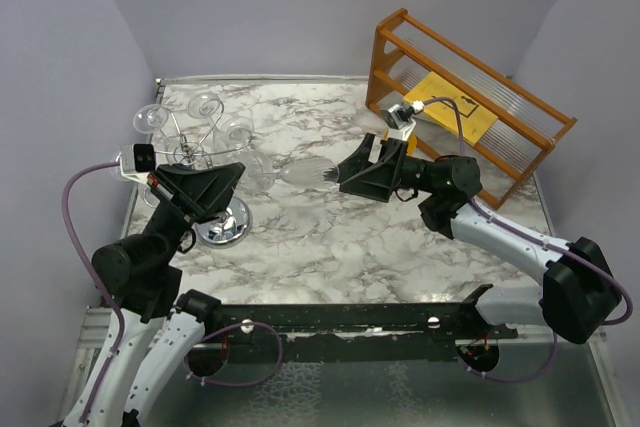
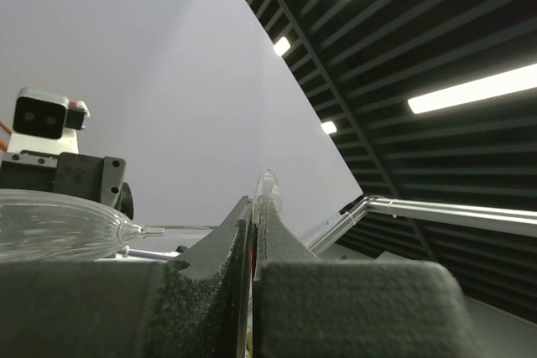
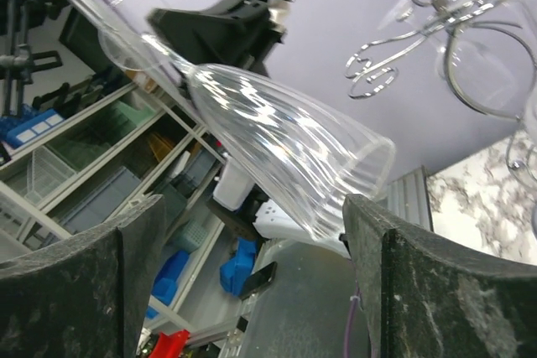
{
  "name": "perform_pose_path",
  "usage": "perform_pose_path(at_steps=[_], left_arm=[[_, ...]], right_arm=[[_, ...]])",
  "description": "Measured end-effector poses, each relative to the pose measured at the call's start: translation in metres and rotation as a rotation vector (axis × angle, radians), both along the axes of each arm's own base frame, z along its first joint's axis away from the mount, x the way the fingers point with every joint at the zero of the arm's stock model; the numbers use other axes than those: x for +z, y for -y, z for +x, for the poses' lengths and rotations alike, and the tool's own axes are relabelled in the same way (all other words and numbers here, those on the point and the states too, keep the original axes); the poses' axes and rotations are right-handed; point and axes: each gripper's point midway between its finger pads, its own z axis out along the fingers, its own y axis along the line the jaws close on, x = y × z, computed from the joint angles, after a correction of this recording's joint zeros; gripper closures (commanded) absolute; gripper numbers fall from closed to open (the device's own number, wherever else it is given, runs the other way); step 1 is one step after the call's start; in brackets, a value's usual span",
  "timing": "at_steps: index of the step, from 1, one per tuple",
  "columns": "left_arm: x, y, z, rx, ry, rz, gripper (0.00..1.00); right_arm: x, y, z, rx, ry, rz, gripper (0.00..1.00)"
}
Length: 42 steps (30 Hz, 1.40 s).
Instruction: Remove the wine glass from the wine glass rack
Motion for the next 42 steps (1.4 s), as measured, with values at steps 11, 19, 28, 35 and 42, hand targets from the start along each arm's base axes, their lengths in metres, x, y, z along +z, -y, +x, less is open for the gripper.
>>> perform_pose_path(at_steps=[11,19,28,35,42], left_arm=[[-0.014,-0.008,0.008,-0.041,-0.023,-0.131,1.00],[-0.017,-0.016,0.008,-0.073,-0.016,-0.229,1.00],[-0.017,-0.020,0.007,-0.084,-0.011,-0.271,1.00],[-0.016,-0.021,0.011,-0.073,-0.011,-0.276,0.76],[-0.025,-0.017,0.015,-0.005,-0.020,-0.199,0.33]], right_arm=[[0.024,0.012,-0.015,0.035,0.061,0.124,0.40],[0.037,0.020,-0.021,0.033,0.083,0.192,0.72],[0.043,0.022,-0.020,0.018,0.072,0.231,0.98],[0.047,0.021,-0.018,0.016,0.071,0.250,0.99],[0.048,0.020,-0.016,0.002,0.085,0.255,0.99]])
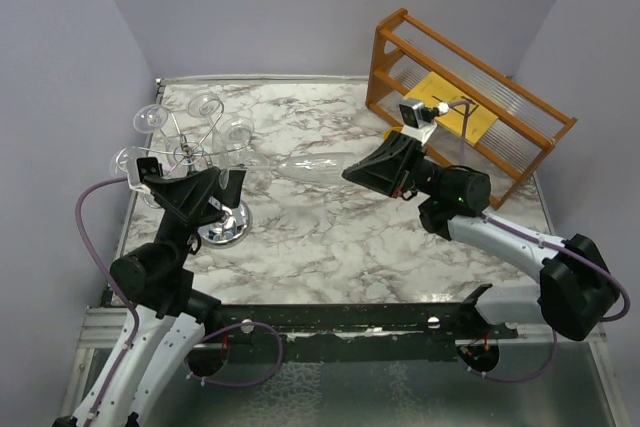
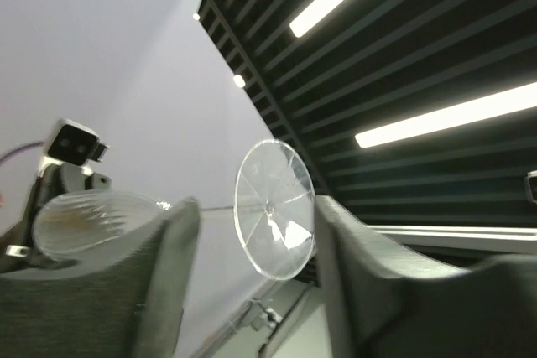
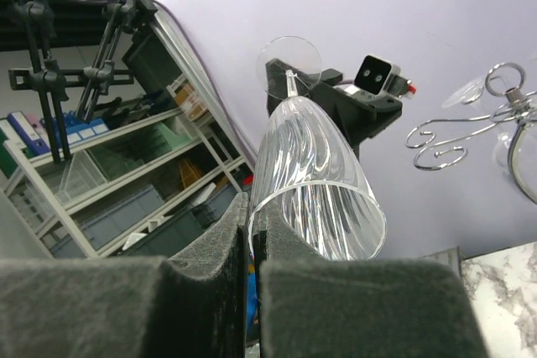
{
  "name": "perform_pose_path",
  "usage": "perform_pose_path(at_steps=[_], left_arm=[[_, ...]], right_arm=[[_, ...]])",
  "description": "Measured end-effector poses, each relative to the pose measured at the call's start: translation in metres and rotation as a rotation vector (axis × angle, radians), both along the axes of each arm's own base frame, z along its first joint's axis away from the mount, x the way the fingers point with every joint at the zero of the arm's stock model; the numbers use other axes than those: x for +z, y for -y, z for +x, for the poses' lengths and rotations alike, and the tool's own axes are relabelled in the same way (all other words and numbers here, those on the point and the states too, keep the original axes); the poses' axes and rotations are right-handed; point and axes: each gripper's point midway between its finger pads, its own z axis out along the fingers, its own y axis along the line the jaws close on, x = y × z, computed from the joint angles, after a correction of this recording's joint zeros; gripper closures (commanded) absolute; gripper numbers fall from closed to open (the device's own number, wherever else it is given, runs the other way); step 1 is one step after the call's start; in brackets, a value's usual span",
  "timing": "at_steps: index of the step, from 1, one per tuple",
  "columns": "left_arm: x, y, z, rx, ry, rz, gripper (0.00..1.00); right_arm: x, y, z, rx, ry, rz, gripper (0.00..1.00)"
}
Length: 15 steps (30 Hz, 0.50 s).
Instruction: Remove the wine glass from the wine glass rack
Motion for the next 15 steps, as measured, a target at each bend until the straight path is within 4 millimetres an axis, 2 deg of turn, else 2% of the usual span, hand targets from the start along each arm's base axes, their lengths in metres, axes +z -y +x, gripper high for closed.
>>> perform_pose_path(at_steps=[4,7,12,15], left_arm=[[-0.005,-0.001,-0.005,0.036,-0.002,0.039,0.13],[-0.012,-0.002,-0.007,0.069,-0.013,0.079,0.05],[-0.019,-0.005,-0.009,0.140,-0.042,0.152,0.01],[-0.018,-0.007,-0.010,0.189,-0.046,0.204,0.01]], right_arm=[[0.007,0.004,-0.004,-0.034,0.040,0.014,0.99],[0.018,0.012,-0.010,-0.080,0.088,0.022,0.99],[0.033,0.027,-0.018,-0.218,0.163,0.003,0.99],[0.031,0.032,-0.011,-0.332,0.167,-0.062,0.99]])
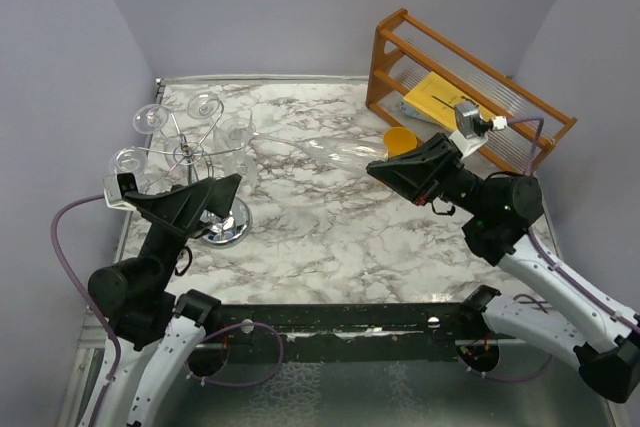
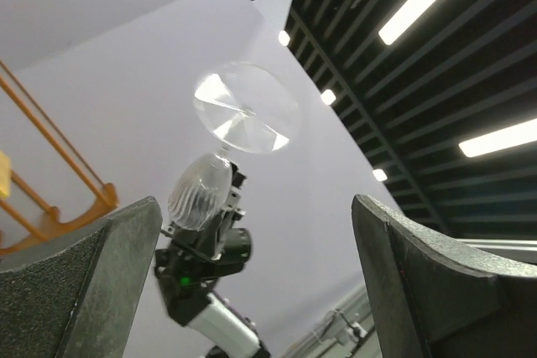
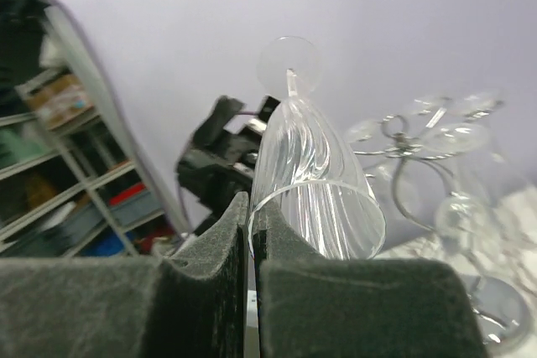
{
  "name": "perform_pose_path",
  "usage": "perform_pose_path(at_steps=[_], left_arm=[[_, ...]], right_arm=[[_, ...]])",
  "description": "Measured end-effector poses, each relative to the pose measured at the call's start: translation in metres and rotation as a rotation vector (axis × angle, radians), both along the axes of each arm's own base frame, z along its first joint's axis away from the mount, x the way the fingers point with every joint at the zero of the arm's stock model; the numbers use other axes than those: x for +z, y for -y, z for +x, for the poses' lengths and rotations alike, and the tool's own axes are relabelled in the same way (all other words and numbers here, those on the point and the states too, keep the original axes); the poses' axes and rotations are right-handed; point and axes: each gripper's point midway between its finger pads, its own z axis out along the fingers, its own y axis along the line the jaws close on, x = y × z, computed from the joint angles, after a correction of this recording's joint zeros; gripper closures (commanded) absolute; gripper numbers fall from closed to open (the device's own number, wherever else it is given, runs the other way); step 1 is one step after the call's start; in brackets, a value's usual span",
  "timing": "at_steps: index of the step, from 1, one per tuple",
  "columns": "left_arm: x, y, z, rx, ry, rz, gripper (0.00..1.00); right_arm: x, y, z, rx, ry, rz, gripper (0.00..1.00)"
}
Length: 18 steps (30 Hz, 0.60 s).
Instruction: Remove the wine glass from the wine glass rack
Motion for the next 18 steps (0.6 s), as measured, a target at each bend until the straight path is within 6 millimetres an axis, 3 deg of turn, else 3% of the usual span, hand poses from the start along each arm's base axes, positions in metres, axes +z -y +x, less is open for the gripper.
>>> perform_pose_path(at_steps=[4,9,13,18], left_arm=[[0.005,-0.003,0.001,0.078,-0.001,0.093,0.01],[0.014,-0.007,0.003,0.179,0.017,0.222,0.01],[0.021,-0.014,0.003,0.260,0.024,0.309,0.01],[0.027,-0.025,-0.002,0.350,0.042,0.383,0.01]], right_arm=[[-0.003,0.008,0.019,-0.175,-0.039,-0.114,0.99],[-0.023,0.024,0.048,-0.390,-0.162,-0.310,0.99],[-0.068,0.040,0.073,-0.545,-0.331,-0.548,0.99],[-0.148,0.045,0.088,-0.576,-0.505,-0.892,0.99]])
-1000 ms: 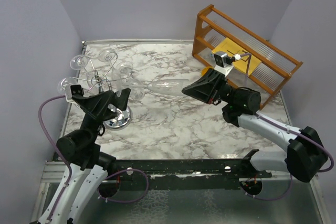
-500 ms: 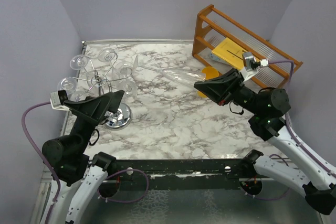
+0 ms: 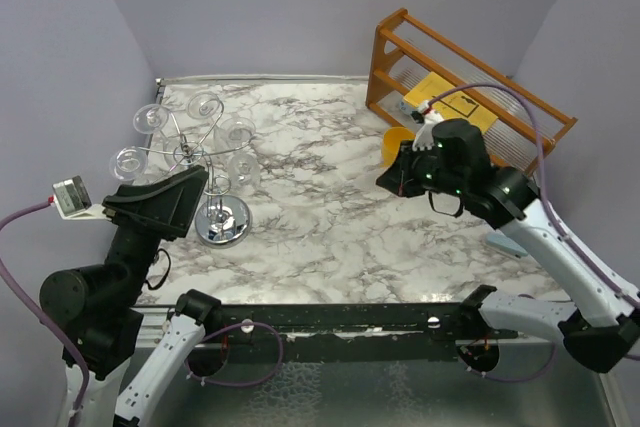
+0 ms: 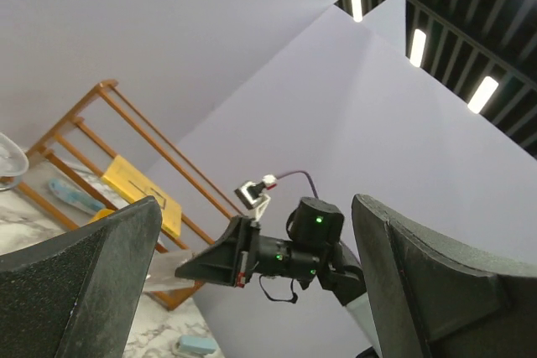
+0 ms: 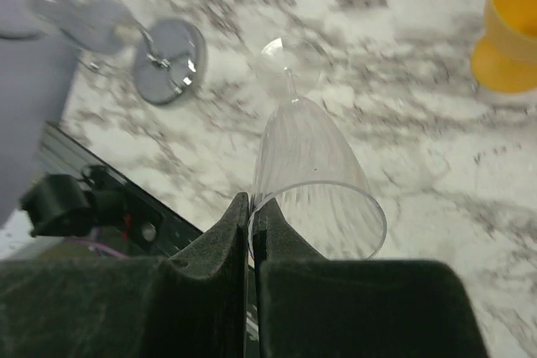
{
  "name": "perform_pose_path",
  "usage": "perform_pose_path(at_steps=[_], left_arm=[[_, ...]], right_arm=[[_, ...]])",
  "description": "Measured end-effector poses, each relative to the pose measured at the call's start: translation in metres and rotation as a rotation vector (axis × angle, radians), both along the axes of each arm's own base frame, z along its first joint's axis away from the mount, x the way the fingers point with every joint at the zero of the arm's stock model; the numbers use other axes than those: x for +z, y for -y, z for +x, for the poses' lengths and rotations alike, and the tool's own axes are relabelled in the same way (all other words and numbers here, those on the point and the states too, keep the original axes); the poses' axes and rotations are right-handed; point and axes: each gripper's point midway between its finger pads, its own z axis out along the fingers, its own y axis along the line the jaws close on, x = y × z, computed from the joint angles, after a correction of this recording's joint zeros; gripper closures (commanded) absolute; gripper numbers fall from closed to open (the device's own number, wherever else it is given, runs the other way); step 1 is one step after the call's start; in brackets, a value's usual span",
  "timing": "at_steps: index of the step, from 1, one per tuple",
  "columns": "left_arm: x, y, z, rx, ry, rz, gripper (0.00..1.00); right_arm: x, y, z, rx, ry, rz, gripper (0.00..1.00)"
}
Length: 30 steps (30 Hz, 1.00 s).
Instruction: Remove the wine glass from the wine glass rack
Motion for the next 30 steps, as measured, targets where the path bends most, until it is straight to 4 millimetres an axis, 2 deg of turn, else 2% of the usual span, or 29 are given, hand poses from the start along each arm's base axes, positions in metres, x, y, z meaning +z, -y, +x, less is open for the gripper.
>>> perform_pose_path(at_steps=[1,2,3,5,9,13,18,21,23,30], left_arm=[[-0.001,-0.002,0.000,0.016,-0.001,0.014,0.01],[-0.001,-0.003,0.000,0.028,-0.003,0.024,0.01],[-0.002,-0.005,0.000,0.039,-0.005,0.035,0.01],[-0.004,-0.008,0.000,0.064,-0.012,0.057,0.01],[-0.003,-0.016,-0.004,0.105,-0.009,0.084,0.01],[-0.001,-0.024,-0.012,0.139,0.008,0.096,0.01],[-0.003,-0.032,-0.017,0.172,0.014,0.116,0.01],[-0.005,-0.034,-0.016,0.184,0.010,0.128,0.01],[-0.007,-0.036,-0.016,0.194,0.008,0.138,0.01],[-0.003,-0.047,-0.024,0.230,0.021,0.151,0.01]], right_arm=[[-0.026,0.005,-0.004,0.007,-0.081,-0.090,0.99],[-0.026,0.005,-0.004,0.007,-0.081,-0.090,0.99],[-0.048,0.000,0.003,0.009,-0.153,-0.159,0.99],[-0.069,0.004,0.002,0.010,-0.245,-0.252,0.99],[-0.085,0.011,0.008,-0.021,-0.350,-0.386,0.99],[-0.089,0.029,0.025,-0.127,-0.394,-0.523,0.99],[-0.087,0.069,0.043,-0.273,-0.406,-0.634,0.99],[-0.086,0.085,0.050,-0.321,-0.411,-0.664,0.99],[-0.085,0.090,0.056,-0.339,-0.412,-0.683,0.99],[-0.093,0.086,0.072,-0.339,-0.421,-0.721,0.99]])
